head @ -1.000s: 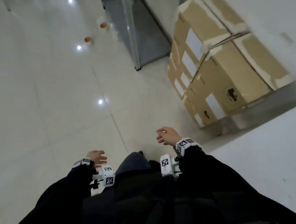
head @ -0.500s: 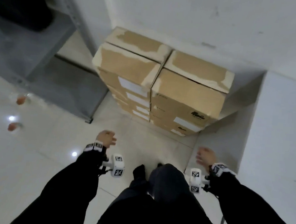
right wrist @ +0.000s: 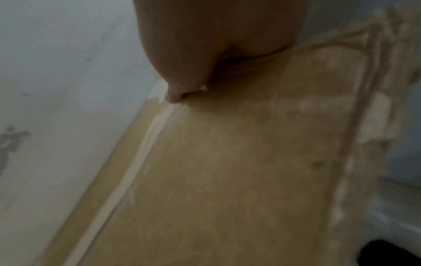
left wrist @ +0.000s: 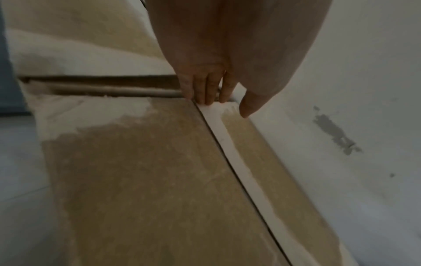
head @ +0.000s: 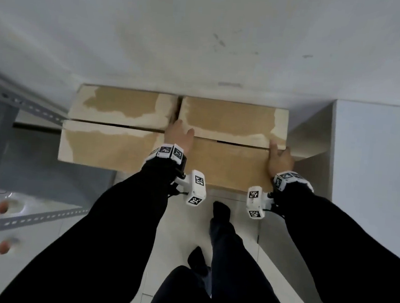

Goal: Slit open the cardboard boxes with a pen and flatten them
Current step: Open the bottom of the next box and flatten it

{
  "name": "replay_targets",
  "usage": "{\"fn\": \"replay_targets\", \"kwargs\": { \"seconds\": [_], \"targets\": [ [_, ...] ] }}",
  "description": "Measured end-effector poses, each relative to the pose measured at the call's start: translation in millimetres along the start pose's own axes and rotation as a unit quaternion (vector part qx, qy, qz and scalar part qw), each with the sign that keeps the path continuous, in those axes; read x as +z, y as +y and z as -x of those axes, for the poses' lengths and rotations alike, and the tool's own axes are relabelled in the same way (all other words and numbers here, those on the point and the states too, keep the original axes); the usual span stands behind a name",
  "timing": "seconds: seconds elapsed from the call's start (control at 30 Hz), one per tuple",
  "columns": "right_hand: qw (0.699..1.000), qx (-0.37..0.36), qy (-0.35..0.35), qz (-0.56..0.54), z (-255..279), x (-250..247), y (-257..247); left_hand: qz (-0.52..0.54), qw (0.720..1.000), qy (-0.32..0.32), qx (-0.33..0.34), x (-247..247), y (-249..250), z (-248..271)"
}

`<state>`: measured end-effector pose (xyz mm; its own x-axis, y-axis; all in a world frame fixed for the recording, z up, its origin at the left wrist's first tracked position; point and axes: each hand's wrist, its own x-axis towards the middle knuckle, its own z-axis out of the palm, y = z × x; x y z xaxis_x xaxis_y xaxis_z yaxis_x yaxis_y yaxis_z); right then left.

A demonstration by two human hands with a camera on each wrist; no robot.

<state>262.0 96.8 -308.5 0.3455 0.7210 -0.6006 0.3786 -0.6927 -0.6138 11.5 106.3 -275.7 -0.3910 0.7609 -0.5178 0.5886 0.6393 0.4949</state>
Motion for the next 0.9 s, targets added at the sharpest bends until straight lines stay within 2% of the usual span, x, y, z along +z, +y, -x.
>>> {"fn": "replay_targets", "kwargs": {
  "seconds": [0.07,0.13,0.23,0.3,0.4,0.57,0.67,0.77,0.9],
  "targets": [
    [1.000,-0.012,0.014,-0.020,-7,-2,8,-0.024,0.999,0.029,-0.012,6,2,-8],
    [0.999,0.001,0.010,-0.041,-9,-9,11,-0.011,0.998,0.032,-0.044,10,3,-10],
    [0.997,0.023,-0.044,-0.058,-13,-20,9,0.007,0.996,-0.017,-0.093,16,2,-14],
    [0.997,0.018,-0.066,-0.047,-14,-23,7,0.006,0.994,-0.042,-0.098,17,-2,-18],
    [0.996,0.021,-0.074,-0.049,-7,-27,6,0.004,0.995,-0.038,-0.090,12,-4,-17],
    [0.994,0.006,-0.075,-0.080,28,-44,13,0.027,0.999,0.005,-0.040,-13,-9,27],
    [0.989,-0.022,-0.065,-0.128,65,-63,13,0.062,0.996,0.062,0.023,-30,-15,73],
    [0.982,-0.072,-0.067,-0.159,110,-90,9,0.116,0.982,0.107,0.102,-50,-18,124],
    [0.974,-0.140,-0.070,-0.166,185,-137,11,0.223,0.952,0.108,0.177,-76,-15,188]
  ]
}}
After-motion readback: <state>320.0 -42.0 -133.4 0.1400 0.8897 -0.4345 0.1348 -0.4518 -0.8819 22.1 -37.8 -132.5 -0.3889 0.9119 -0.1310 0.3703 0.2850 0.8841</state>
